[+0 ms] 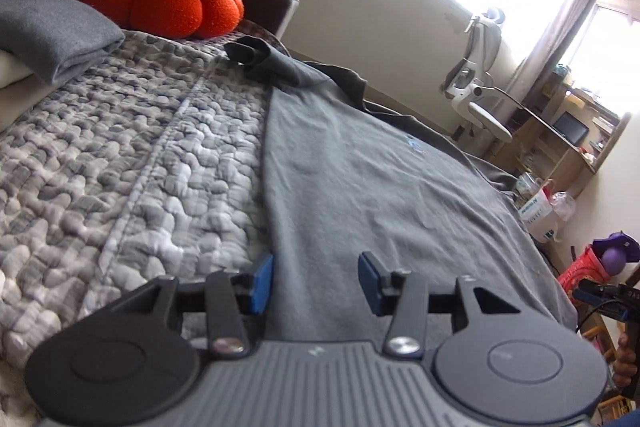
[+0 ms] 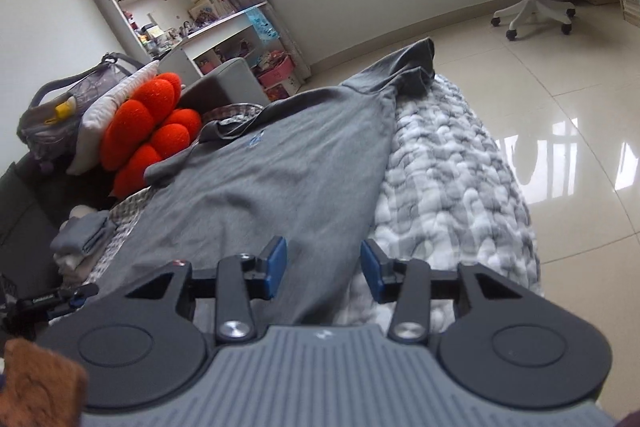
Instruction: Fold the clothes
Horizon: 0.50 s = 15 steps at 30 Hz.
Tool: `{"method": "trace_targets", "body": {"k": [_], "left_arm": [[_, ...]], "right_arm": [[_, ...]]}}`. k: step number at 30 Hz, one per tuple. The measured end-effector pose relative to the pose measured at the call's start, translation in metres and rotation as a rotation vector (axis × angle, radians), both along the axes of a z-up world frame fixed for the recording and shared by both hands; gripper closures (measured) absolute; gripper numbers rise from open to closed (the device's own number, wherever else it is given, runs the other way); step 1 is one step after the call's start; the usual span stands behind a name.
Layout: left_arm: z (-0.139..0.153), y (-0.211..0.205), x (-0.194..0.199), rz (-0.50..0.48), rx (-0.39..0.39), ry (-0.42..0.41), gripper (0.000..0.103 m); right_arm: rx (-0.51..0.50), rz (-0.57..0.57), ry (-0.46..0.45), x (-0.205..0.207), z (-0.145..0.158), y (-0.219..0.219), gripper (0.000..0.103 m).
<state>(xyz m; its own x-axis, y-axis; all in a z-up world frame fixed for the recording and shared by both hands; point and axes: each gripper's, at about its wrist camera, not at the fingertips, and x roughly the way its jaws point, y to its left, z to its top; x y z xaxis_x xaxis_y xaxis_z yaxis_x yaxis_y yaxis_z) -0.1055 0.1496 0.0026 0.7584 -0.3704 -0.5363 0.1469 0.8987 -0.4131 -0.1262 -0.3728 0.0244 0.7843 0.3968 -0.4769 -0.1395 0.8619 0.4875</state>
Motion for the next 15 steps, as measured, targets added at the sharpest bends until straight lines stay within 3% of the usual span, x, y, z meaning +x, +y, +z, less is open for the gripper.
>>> {"method": "trace_targets", "body": {"k": [6,10,11,12,14,15], "left_arm": [[-0.001,-0.003,-0.015,-0.013,0.010,0.010,0.056],[-0.008,-0.009,-0.016,-0.007,0.001,0.019,0.059],[-0.009,-0.012,-0.016,-0.005,0.001,0.019,0.059],[-0.009,-0.013,-0.016,-0.004,0.002,0.021,0.064],[-0.007,-0.014,-0.016,-0.004,-0.011,0.035,0.083],[-0.006,-0.012,-0.015,-0.003,-0.026,0.050,0.096]], "right_arm": [[-0.077,0.135,-0.012,-0.046,-0.001,0.015,0.058],[-0.179,0.132,0.010,-0.055,-0.024,0.030,0.057],[-0.184,0.121,-0.024,-0.057,-0.027,0.033,0.057],[-0.187,0.123,-0.040,-0.058,-0.028,0.037,0.056],[-0.193,0.140,-0.064,-0.055,-0.028,0.046,0.063],[-0.186,0.143,-0.055,-0.051,-0.029,0.052,0.086]]}}
